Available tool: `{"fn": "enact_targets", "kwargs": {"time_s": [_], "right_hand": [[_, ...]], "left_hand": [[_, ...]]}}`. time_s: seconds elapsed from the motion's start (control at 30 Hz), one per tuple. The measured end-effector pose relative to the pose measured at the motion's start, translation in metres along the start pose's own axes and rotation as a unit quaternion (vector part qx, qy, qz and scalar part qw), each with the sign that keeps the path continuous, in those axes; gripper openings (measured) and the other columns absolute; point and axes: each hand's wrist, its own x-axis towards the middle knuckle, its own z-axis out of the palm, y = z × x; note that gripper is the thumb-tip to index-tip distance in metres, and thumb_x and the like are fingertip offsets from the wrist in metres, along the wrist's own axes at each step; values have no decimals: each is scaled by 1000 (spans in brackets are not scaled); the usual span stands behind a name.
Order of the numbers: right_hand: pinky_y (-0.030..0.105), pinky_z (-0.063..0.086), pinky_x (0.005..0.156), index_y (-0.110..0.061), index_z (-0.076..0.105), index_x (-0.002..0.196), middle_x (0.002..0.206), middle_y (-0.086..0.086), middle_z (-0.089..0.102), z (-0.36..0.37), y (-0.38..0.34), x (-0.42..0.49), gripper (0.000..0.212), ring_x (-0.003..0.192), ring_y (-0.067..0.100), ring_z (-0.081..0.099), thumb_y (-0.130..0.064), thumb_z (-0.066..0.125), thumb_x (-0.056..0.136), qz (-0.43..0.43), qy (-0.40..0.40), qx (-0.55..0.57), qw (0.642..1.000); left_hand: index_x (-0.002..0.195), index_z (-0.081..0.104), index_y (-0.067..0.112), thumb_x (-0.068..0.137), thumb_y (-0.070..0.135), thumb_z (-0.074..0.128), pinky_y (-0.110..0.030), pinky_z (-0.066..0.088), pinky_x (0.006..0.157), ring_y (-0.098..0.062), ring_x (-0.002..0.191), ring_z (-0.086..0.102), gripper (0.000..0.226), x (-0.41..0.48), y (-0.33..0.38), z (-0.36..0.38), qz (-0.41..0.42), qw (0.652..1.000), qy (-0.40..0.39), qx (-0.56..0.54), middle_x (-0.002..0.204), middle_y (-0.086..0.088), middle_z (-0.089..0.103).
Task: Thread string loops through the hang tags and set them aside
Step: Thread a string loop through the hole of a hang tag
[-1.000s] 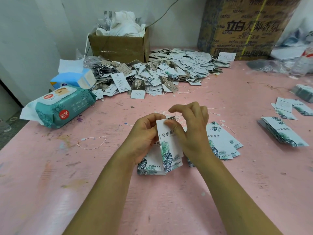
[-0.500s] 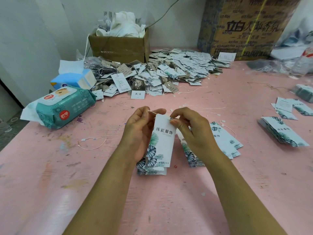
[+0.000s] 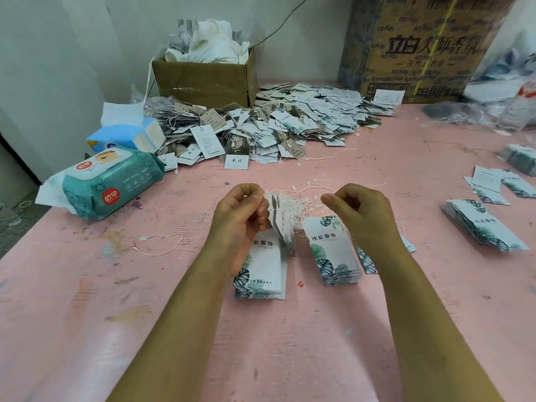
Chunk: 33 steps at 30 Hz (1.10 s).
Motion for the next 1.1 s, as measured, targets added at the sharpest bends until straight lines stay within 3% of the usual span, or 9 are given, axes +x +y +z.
{"fn": "enact_targets", "kwargs": {"time_s": [0.2, 0.37, 0.67, 0.9, 1.1], "right_hand": [[24, 29, 52, -9, 63, 74, 50, -6, 44, -6, 8, 3, 17, 47, 10, 37, -15, 60, 89, 67, 5, 80, 995], [12, 39, 48, -4, 64, 87, 62, 1, 53, -9, 7, 3, 23, 47, -2, 49, 8, 45, 90, 85, 8, 120, 989], [20, 50, 47, -11, 61, 75, 58, 3, 63, -11, 2, 1, 22, 46, 13, 61, 11, 62, 79, 84, 48, 212, 972], [18, 47, 48, -14, 65, 73, 52, -6, 63, 0, -10, -3, 24, 45, 10, 56, 9, 63, 79, 39, 33, 220, 974], [18, 51, 56, -13, 65, 78, 55, -6, 64, 10, -18, -7, 27, 53, 8, 62, 12, 59, 81, 35, -31, 256, 966]], "left_hand": [[87, 62, 8, 82, 1, 57, -16, 49, 54, -6, 56, 59, 11, 0, -1, -4, 38, 999, 24, 28, 60, 2, 65], [88, 66, 9, 68, 9, 63, -16, 52, 59, -7, 62, 64, 20, 1, -2, -6, 50, 998, 35, 34, 69, -1, 71], [83, 67, 12, 80, -5, 62, -16, 50, 58, -5, 63, 64, 18, 0, -1, -6, 107, 985, 55, 128, 68, 5, 72], [83, 68, 32, 79, 2, 69, -12, 47, 64, -1, 69, 64, 30, -2, -5, -5, 160, 952, 70, 250, 71, 12, 70], [76, 62, 41, 78, 15, 73, -6, 33, 64, 6, 68, 45, 28, -5, -4, -1, 214, 896, 87, 380, 73, 20, 59]]}}
